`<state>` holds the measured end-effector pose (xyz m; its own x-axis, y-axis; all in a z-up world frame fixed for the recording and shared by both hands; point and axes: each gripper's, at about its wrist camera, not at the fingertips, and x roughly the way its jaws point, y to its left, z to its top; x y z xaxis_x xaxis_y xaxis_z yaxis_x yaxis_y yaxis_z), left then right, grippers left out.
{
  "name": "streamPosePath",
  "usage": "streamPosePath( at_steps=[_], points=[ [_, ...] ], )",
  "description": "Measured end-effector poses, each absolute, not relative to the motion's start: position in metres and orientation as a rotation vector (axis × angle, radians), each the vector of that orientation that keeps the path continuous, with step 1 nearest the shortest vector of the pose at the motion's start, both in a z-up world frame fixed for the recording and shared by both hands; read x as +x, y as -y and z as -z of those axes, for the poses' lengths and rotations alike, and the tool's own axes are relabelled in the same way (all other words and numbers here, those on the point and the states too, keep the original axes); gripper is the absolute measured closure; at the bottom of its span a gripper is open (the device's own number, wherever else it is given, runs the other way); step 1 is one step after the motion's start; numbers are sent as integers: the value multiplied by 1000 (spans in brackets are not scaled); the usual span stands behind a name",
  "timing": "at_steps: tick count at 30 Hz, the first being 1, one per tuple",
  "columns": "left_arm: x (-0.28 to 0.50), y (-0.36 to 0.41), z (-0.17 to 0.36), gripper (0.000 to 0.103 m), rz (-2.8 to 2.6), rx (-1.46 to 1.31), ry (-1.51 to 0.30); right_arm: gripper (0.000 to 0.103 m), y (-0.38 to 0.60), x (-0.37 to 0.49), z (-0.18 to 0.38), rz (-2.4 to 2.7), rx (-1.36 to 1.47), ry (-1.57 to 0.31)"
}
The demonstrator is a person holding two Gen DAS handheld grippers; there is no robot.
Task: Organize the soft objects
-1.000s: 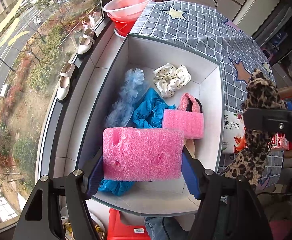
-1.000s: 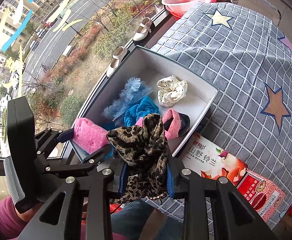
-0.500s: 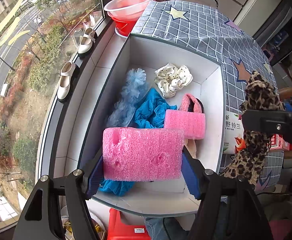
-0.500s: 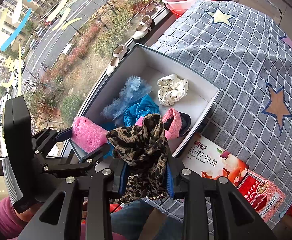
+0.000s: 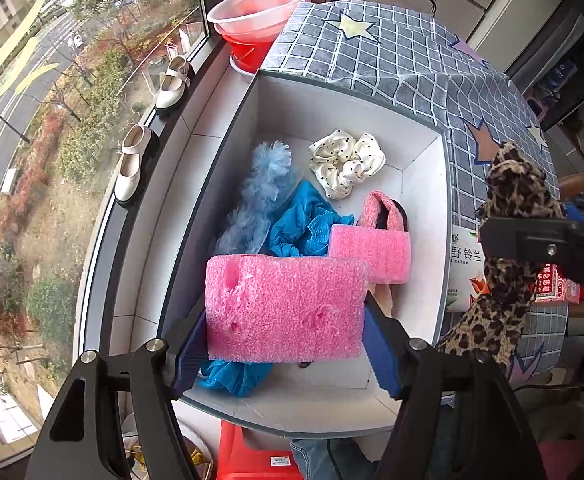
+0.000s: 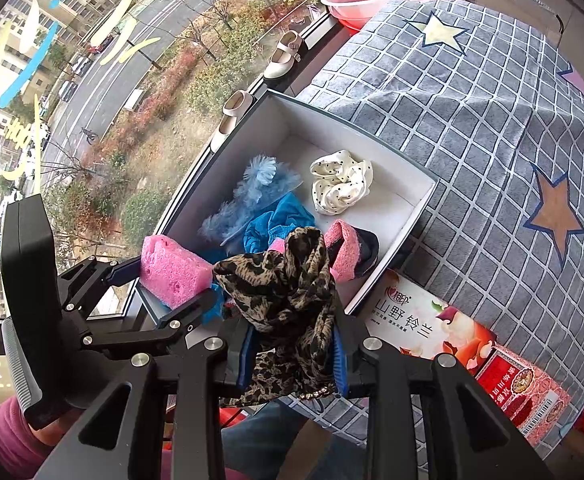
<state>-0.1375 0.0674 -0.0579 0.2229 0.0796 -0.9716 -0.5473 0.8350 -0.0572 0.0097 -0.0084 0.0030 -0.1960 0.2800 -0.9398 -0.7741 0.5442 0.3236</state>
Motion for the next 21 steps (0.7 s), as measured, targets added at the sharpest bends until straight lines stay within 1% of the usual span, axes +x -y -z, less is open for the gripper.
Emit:
streamPosePath(
  at_steps=[21],
  points=[
    [-131, -71, 61, 30, -456, -440, -1297, 71, 0, 13, 1, -1018, -462, -1486]
  ],
)
